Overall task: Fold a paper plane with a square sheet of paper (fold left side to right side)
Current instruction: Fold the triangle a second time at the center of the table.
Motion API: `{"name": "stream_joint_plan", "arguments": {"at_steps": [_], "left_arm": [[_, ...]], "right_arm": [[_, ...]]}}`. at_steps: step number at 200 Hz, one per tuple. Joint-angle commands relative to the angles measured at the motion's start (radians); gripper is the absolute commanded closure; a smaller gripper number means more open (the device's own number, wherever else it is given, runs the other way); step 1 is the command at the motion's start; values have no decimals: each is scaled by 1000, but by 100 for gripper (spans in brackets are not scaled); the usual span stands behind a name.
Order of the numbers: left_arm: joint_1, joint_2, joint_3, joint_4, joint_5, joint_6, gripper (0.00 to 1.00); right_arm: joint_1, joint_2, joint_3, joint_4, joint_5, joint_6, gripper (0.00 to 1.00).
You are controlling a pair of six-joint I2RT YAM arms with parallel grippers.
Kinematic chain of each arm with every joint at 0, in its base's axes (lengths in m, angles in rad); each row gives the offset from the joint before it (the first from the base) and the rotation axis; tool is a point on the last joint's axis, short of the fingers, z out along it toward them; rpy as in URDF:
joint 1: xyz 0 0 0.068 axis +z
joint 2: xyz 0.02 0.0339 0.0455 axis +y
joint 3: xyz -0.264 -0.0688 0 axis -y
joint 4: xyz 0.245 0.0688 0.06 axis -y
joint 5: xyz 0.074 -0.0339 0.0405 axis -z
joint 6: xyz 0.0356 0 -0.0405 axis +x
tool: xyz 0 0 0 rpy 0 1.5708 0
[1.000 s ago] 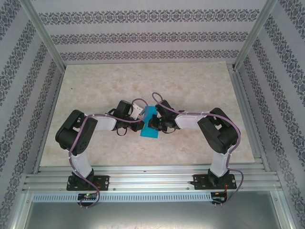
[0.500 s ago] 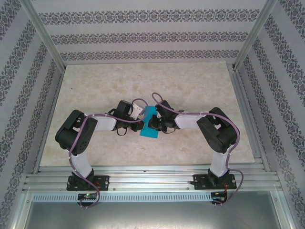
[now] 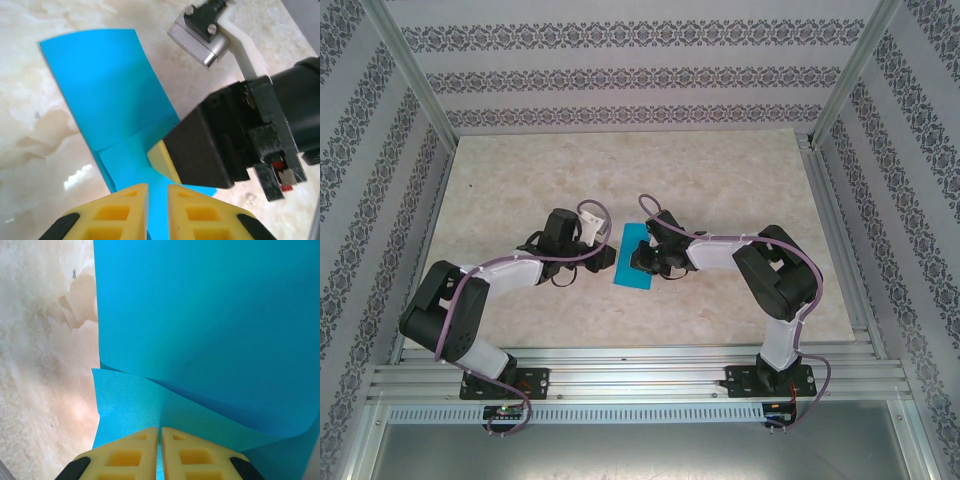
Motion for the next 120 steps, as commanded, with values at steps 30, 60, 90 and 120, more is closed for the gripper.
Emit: {"name": "stream_joint_plan", "arguments": {"at_steps": [30,60,90,120], "left_arm": [[-61,26,-12,46,120,-138,88],[-78,61,17,6,98,-143,90],[-92,125,39,-20,88,-138,90],[-96,170,47,-46,56,-124,90]], "right_arm": [[8,25,-14,-89,16,-20,88],[9,24,-14,-92,16,-20,88],[9,25,-14,-92,16,-20,88],[9,26,-12,-95,16,-20,88]]}}
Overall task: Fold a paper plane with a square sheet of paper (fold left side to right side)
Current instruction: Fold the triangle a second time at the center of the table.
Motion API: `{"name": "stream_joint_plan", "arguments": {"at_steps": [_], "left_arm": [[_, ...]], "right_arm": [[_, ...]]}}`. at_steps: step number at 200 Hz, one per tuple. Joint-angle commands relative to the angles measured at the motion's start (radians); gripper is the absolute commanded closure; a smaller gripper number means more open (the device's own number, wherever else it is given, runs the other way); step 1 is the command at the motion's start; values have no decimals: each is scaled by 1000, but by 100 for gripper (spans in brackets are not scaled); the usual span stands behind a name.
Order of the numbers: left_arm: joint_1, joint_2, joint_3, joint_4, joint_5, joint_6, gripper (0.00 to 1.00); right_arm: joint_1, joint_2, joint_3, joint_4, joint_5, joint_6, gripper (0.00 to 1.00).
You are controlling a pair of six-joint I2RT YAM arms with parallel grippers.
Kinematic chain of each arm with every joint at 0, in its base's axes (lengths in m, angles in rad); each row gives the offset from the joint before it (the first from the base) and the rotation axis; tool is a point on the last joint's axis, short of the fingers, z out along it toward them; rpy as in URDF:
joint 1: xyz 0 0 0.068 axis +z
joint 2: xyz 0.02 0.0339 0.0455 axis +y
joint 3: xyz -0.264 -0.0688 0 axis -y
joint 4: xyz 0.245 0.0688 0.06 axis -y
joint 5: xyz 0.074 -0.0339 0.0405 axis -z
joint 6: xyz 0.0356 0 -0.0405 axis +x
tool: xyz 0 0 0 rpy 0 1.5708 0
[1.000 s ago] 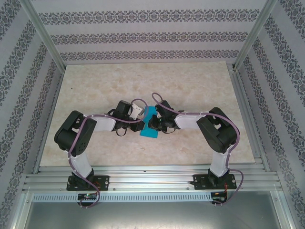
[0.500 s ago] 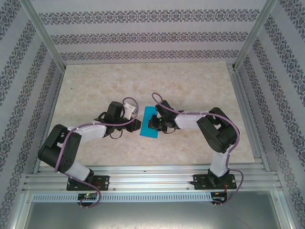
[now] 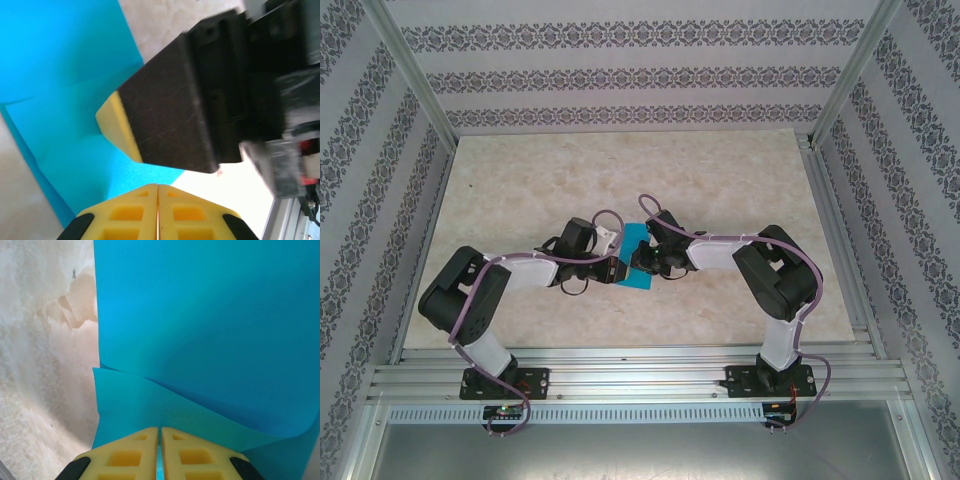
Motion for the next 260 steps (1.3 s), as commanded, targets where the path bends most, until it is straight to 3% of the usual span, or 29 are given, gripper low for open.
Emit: {"name": "stream_joint_plan", "arguments": {"at_steps": [1,57,159,200,260], "left_arm": [[-12,35,29,-44,-24,4,91],[-12,74,16,-99,-101,24,92],[-13,147,-56,-58,-64,-80,99],[-12,153,-48,-70,-66,-80,100],[-12,145,-44,-96,-89,-62,100]], "right_arm": [[9,26,-12,-96,16,-20,88],[7,27,-8,-105,19,-29,88],[-1,-77,19,-61,-60,-87,89],[26,-45,20,-32,-99,-59,94],[38,25,47,1,-107,-41,94]]}}
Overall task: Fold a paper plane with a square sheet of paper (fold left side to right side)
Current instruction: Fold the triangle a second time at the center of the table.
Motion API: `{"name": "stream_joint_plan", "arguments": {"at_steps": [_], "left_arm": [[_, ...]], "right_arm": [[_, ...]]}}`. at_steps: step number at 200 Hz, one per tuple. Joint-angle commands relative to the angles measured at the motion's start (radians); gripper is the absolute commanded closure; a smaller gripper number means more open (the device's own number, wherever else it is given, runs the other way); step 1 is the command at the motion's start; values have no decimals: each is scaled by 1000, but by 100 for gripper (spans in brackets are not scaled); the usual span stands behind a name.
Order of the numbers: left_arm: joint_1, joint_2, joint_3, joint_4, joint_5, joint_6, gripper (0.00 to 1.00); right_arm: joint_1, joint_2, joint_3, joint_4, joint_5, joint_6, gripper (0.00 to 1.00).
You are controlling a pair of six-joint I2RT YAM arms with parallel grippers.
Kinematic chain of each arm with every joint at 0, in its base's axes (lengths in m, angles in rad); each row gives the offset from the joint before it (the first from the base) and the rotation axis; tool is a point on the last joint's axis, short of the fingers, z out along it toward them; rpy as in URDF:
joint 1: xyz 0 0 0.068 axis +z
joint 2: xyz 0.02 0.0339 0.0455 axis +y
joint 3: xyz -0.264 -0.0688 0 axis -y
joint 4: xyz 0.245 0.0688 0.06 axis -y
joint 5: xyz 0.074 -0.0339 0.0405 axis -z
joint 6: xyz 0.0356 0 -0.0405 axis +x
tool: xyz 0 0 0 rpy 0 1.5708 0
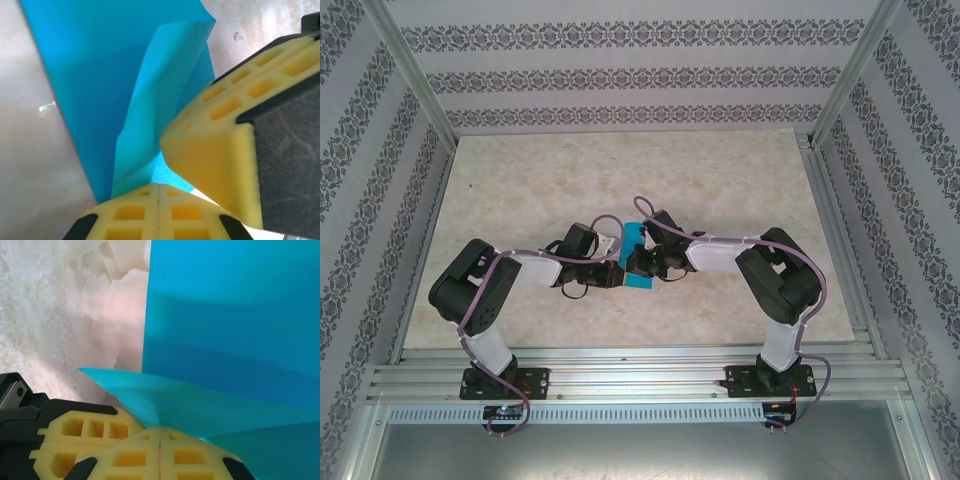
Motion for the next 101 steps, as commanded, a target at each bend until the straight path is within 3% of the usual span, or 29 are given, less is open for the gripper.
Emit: {"name": "stream_joint_plan", "arguments": {"at_steps": [1,101], "left_arm": [[-15,71,-33,-95,-62,3,100],[-2,67,-52,-141,-120,19,100]], "right_arm": [[14,43,33,26,-4,4,93],[-55,66,48,-138,127,-136,93]]}}
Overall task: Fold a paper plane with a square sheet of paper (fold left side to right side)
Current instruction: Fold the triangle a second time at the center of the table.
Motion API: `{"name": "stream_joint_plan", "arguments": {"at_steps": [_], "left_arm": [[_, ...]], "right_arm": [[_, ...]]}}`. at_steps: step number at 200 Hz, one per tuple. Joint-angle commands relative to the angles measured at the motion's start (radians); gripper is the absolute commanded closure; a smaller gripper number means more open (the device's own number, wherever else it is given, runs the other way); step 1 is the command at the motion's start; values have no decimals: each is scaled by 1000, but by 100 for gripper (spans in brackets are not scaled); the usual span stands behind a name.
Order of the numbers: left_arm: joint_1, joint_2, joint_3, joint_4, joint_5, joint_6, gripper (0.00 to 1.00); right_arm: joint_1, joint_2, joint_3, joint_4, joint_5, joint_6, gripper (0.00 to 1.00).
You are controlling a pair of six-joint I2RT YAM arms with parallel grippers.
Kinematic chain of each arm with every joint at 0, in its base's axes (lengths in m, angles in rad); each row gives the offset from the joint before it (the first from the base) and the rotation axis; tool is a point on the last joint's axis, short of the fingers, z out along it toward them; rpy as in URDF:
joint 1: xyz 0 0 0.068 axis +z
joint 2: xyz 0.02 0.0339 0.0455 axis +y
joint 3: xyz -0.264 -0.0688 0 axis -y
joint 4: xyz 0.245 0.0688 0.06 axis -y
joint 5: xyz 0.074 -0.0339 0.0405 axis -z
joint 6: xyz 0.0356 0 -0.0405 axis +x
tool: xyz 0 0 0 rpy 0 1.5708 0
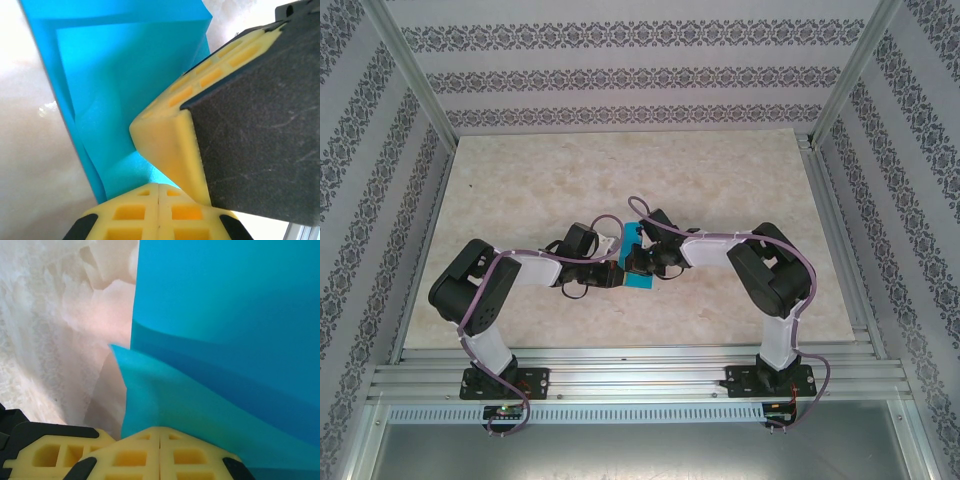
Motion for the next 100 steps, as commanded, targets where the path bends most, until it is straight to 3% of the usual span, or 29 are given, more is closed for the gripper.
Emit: {"name": "stream_joint_plan", "arguments": {"at_steps": [1,100], "left_arm": [[-5,68,-53,-137,-117,20,100],[1,88,-69,-120,-115,20,100]], "right_arm": [[-43,8,-3,-97,104,-72,93],[-204,-9,-16,-111,147,-195,92]]}}
